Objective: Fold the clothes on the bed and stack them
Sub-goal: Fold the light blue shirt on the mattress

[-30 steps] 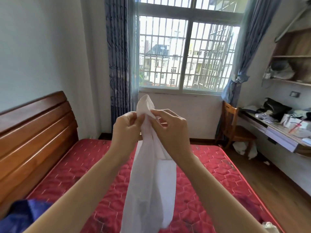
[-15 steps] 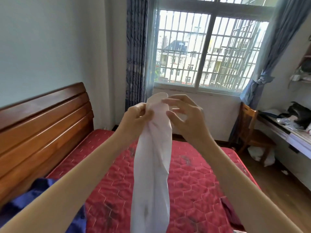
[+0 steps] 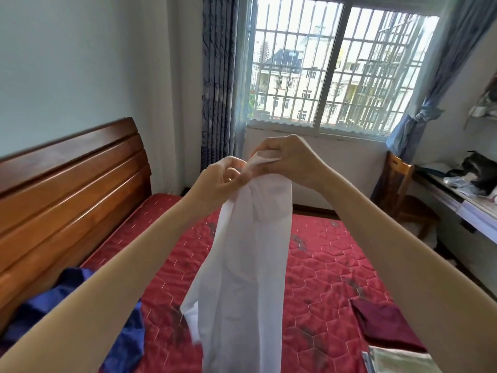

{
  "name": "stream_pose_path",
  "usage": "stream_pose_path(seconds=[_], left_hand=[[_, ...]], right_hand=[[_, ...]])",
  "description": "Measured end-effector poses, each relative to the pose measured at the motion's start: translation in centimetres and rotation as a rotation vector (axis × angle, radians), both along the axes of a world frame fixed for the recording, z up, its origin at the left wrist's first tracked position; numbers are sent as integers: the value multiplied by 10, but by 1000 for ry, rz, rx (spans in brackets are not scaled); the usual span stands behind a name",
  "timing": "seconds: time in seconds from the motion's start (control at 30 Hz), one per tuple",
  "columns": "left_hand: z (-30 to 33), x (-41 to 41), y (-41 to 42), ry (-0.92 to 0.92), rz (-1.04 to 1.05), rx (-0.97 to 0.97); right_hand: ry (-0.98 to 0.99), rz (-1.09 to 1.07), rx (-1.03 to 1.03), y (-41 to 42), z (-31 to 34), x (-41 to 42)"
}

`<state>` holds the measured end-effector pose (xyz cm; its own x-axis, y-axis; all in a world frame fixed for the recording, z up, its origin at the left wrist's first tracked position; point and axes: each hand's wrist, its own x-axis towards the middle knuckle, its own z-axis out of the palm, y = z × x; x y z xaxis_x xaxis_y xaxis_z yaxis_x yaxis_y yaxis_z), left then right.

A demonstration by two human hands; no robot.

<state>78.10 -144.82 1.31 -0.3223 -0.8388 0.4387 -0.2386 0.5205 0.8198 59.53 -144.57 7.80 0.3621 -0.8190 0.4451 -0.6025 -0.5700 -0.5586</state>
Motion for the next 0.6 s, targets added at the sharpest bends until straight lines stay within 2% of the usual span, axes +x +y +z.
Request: stream_pose_path(seconds=[0.07, 0.17, 0.3, 0.4, 0.47, 0.53, 0.6], left_hand=[[-20, 10, -6, 19, -180, 133], [-57, 25, -12, -82, -395, 270], [-92, 43, -21, -153, -520, 441], [-107, 53, -28, -189, -473, 449], [-112, 57, -30, -150, -367, 398], [-113, 56, -31, -127, -176, 265], [-110, 51, -33, -176, 88, 33]], right_hand=[[-78, -16, 12, -3, -3, -8], [-148, -33, 31, -5, -2, -27], [-177, -52, 45, -5, -4, -48], [-242, -105, 45, -7, -9, -62], [-273, -182, 32, -9, -14, -71], [-267, -278, 17, -10, -20, -75], [-224, -400, -15, -12, -25, -73]])
